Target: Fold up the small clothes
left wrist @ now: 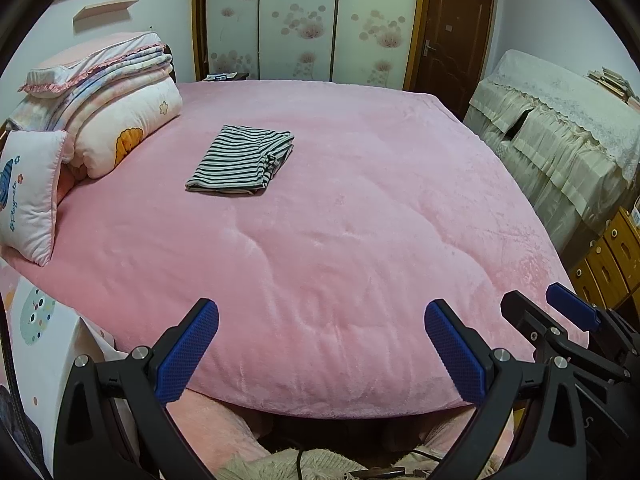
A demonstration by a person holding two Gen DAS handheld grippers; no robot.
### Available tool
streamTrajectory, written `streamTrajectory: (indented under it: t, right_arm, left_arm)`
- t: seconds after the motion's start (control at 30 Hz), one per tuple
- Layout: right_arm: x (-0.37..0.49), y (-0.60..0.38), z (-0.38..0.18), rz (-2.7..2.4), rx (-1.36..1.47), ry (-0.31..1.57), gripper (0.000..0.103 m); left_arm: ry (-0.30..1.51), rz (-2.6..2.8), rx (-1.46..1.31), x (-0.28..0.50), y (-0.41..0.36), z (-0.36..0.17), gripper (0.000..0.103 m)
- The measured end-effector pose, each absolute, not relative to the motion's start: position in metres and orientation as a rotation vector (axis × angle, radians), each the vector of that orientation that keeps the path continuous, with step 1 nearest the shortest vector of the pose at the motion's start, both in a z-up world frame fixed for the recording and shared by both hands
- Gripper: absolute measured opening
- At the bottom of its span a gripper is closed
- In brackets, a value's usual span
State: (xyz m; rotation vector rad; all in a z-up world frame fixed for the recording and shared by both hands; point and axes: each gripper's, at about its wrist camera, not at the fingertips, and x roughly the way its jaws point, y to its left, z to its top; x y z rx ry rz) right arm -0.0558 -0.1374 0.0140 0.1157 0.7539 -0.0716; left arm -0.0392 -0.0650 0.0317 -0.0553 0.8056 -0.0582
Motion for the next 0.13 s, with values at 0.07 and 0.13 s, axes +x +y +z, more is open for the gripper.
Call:
streamTrajectory:
  t: [0.07,0.13]
  right_arm:
    - [-0.0548,-0.1386,0.0151,-0.073,0.115,0.753,0.065]
    - [-0.0548,-0.1384,0.0151,-0.073,0.115,0.754,0.065]
  left_arm:
    - [0.809,-0.059,-0.056,-0.0382,-0.065,0.031,0.102]
    - [0.815,-0.059,-0.059,-0.0383,-0.0668,0.0304,0.102]
